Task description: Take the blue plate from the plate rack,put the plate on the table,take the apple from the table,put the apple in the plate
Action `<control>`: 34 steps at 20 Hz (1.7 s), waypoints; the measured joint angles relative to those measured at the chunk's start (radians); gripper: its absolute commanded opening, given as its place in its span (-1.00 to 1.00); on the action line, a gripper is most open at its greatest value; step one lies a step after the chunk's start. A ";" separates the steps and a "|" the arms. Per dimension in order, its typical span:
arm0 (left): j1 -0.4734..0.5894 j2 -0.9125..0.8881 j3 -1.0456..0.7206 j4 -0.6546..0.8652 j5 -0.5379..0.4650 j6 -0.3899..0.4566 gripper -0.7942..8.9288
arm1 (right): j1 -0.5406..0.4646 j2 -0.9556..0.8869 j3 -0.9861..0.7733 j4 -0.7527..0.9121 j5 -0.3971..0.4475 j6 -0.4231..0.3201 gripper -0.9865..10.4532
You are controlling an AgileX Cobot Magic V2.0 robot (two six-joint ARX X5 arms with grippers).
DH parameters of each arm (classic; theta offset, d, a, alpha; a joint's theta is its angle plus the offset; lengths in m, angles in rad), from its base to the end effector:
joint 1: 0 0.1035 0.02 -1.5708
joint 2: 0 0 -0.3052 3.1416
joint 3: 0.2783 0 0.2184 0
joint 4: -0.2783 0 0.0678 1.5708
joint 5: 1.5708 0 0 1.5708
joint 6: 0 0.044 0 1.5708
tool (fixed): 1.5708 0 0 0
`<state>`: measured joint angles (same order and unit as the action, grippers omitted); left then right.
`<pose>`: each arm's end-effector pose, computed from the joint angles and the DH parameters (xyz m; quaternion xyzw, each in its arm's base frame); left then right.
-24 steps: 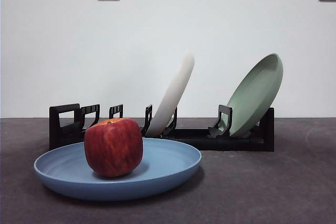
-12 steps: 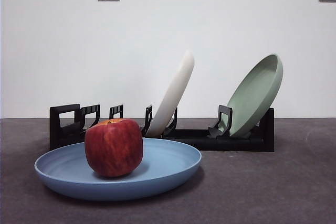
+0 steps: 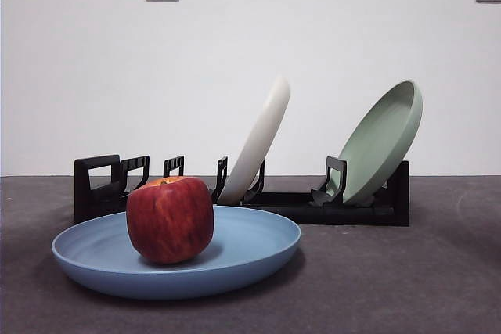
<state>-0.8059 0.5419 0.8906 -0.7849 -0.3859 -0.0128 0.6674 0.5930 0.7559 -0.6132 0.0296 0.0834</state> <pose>0.0353 -0.0129 0.3432 0.1153 0.1804 -0.2024 0.9556 0.0519 0.0392 0.3187 -0.0376 0.2224 0.2966 0.9280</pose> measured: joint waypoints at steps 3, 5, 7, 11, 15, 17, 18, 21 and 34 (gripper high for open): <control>0.000 -0.002 -0.017 -0.048 0.000 -0.026 -0.84 | 0.000 -0.004 0.000 0.008 0.000 0.003 -0.85; 0.000 0.006 -0.017 -0.071 0.000 -0.034 -0.84 | 0.000 -0.003 0.000 0.008 0.000 0.003 -0.85; 0.000 0.017 -0.017 -0.071 0.000 -0.037 -0.84 | 0.000 -0.003 0.000 0.008 0.000 0.003 -0.85; 0.000 0.033 -0.017 -0.071 0.000 -0.040 -0.84 | 0.000 -0.003 0.000 0.008 0.000 0.003 -0.85; 0.011 0.033 -0.017 -0.069 0.002 -0.040 -0.84 | 0.000 -0.003 0.000 0.008 0.000 0.003 -0.85; 0.093 0.018 -0.017 -0.068 0.005 -0.040 -0.84 | 0.000 -0.003 0.000 0.008 0.000 0.003 -0.85; 0.152 0.009 -0.017 -0.064 0.005 -0.040 -0.84 | 0.000 -0.003 0.000 0.008 0.000 0.003 -0.85; 0.355 -0.040 -0.052 0.064 0.004 -0.040 -0.84 | 0.000 -0.003 0.000 0.008 0.000 0.003 -0.85; 0.874 -0.395 -0.676 0.578 0.320 -0.040 -0.84 | 0.000 -0.003 0.000 0.008 0.000 0.003 -0.85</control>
<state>0.0685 0.1467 0.2146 -0.2070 -0.0654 -0.0532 0.6674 0.5896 0.7559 -0.6052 0.0296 0.0864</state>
